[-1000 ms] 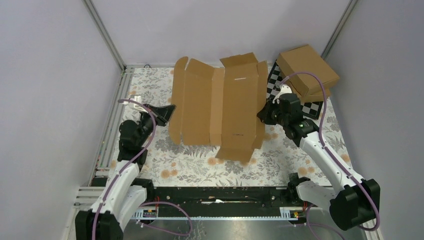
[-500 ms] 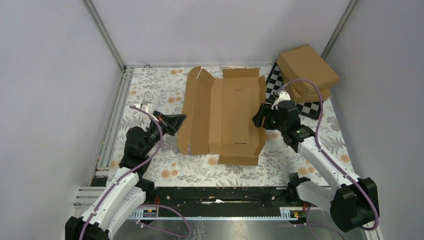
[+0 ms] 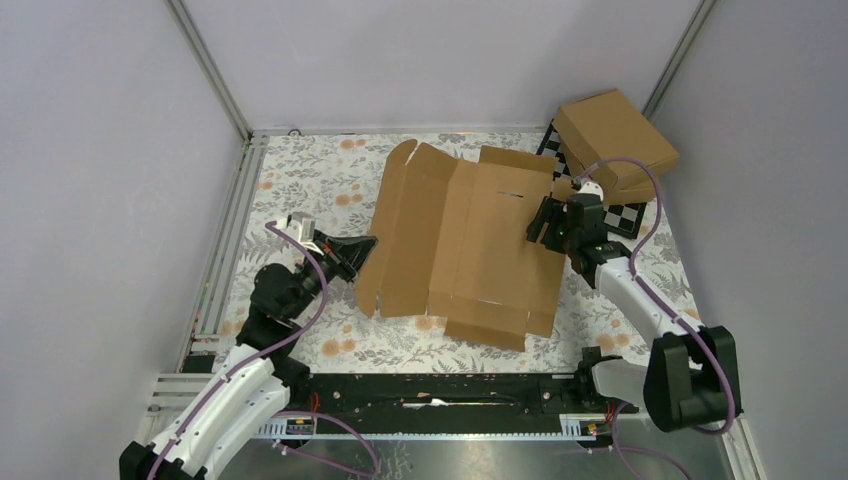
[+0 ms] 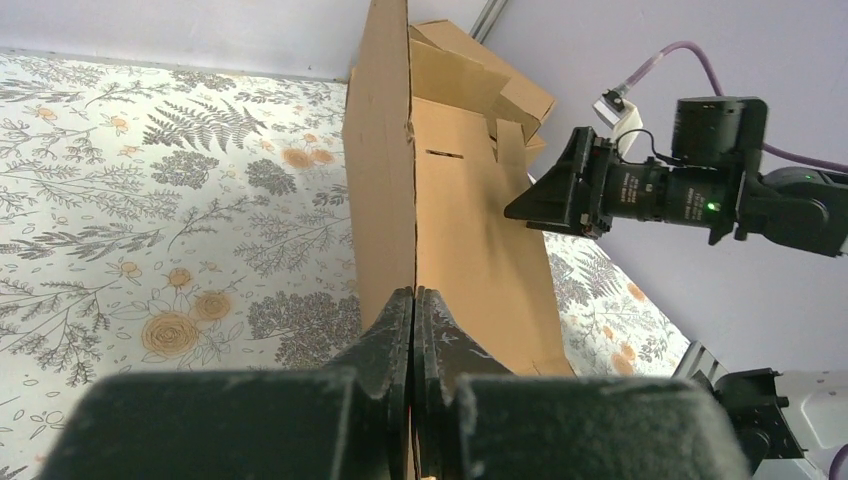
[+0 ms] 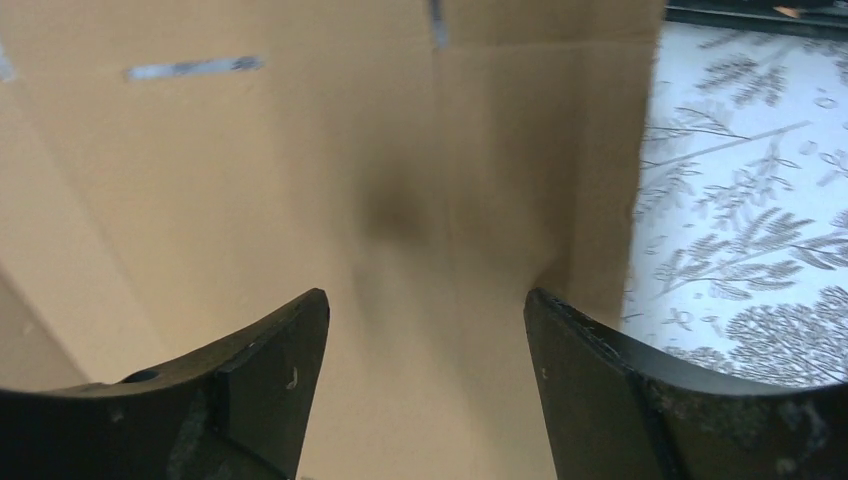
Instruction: Fold the paper box
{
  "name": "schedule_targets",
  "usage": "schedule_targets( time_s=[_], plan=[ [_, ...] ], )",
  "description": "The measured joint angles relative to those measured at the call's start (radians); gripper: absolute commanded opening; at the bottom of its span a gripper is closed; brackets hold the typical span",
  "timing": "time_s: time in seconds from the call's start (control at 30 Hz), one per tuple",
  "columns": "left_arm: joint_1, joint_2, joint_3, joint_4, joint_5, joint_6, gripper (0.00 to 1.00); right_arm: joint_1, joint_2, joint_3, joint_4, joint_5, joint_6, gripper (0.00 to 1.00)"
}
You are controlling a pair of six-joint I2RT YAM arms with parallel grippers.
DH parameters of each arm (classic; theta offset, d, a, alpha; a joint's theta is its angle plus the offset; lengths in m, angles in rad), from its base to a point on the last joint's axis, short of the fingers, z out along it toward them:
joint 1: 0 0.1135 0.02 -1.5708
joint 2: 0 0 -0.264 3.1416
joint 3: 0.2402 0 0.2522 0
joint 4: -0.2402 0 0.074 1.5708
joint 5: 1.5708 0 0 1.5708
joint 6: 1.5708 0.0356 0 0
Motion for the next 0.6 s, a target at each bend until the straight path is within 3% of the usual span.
schedule_targets(
  time_s=[0.07,0.13,0.37,0.6],
  plan=[
    [-0.007,0.000,0.000,-0.005,-0.003,0.008,0.00,-0.039,0.031,0.002,0.000,0.000,0.003,0.94],
    [-0.012,0.000,0.000,-0.014,-0.008,0.013,0.00,-0.063,0.039,0.003,-0.002,0.003,0.000,0.99],
    [-0.020,0.000,0.000,-0.045,-0.053,0.033,0.00,-0.079,-0.053,0.026,-0.043,0.035,-0.045,1.00],
    [-0.021,-0.017,-0.008,-0.052,-0.075,0.043,0.00,-0.143,-0.035,0.071,-0.059,0.069,-0.035,1.00]
  ],
)
